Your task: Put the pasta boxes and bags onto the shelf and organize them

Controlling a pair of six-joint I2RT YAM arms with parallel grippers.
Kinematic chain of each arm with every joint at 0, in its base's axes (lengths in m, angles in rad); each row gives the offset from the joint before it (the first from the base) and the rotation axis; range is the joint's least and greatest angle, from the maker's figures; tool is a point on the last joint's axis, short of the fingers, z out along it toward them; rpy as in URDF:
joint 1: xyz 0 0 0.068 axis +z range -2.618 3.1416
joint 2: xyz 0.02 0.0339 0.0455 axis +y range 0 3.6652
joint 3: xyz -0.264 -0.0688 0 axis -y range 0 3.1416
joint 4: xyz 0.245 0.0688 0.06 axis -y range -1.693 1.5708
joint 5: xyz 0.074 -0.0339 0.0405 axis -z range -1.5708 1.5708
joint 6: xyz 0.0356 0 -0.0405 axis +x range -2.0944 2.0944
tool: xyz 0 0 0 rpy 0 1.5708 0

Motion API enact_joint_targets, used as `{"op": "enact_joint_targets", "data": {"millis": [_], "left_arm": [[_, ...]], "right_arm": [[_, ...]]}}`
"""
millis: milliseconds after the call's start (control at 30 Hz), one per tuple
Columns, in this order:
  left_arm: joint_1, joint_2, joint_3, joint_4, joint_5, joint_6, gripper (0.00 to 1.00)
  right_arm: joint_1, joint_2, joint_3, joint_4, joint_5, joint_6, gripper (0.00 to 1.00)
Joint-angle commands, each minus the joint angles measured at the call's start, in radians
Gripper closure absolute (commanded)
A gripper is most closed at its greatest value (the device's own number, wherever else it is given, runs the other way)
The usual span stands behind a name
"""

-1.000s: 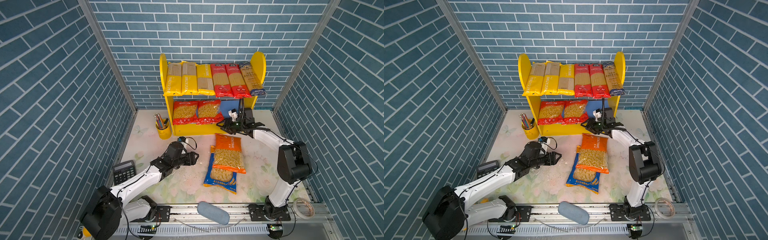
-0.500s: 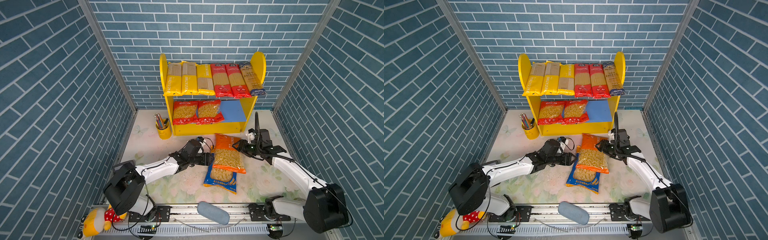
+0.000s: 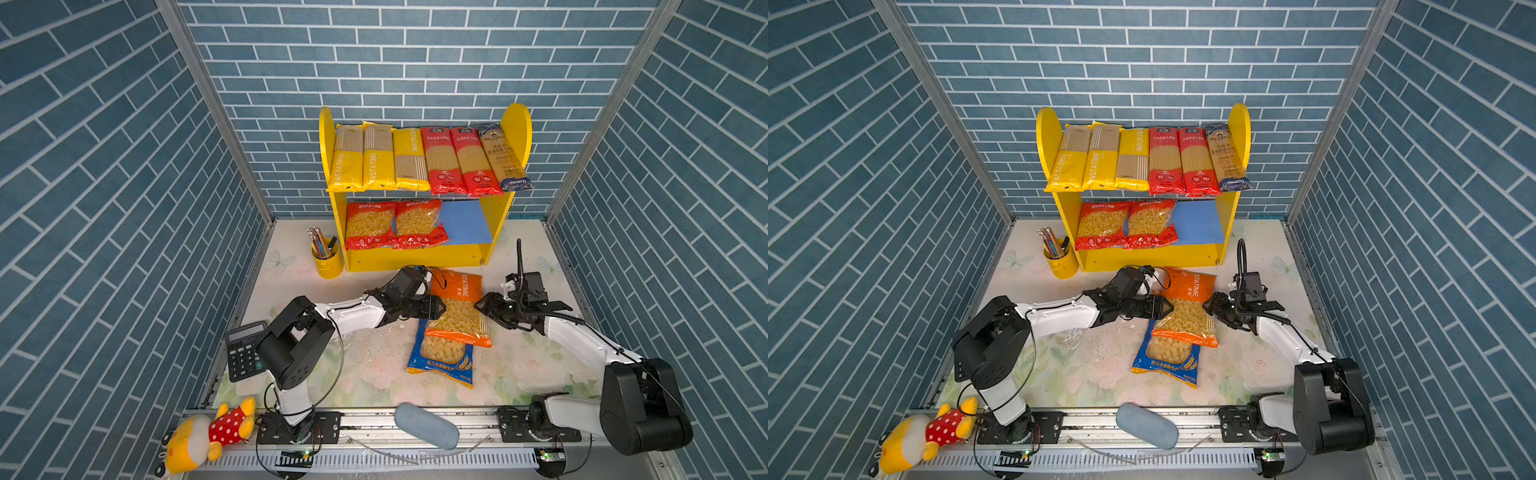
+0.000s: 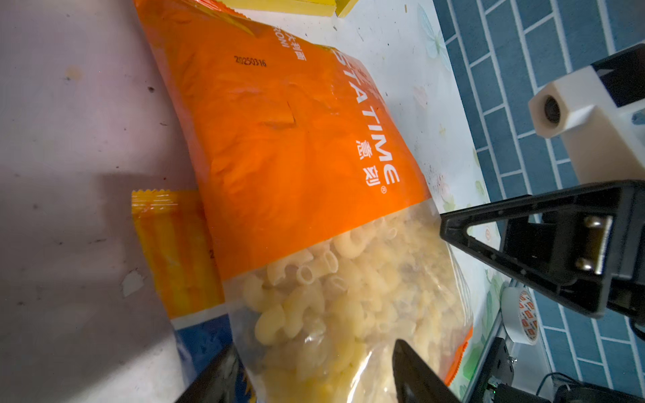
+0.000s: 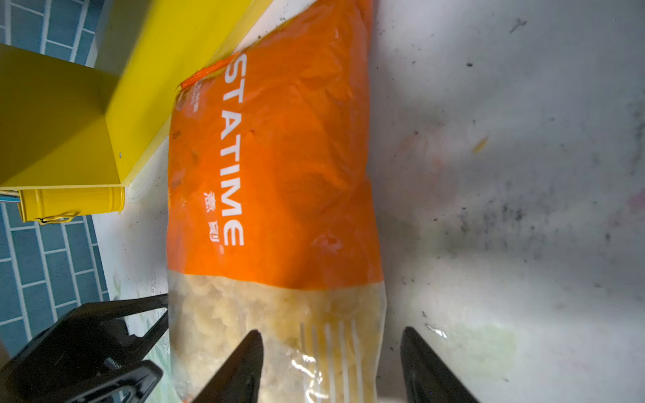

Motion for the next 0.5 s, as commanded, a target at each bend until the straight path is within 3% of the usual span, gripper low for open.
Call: {"op": "enact_joint_targets", "data": {"millis": [0,233,467], "left_arm": [[-0.011,0.044,0.055,-0.01,0.013,0.024,0.31],[-0.02,0.088,0.102,-0.002,0.04,0.029,0.4],[-0.034,0.071,0.085,0.042,0.081,0.026,0.66]], "right_arm": [[-0.003,0.035,-0.027,0.088,-0.033,0.02,0.38],[0.001,0.046,-0.055,0.179,-0.088,0.03,0.62],[0.022,-0.049,-0.075,0.161,-0.064,-0.002,0.89]]}}
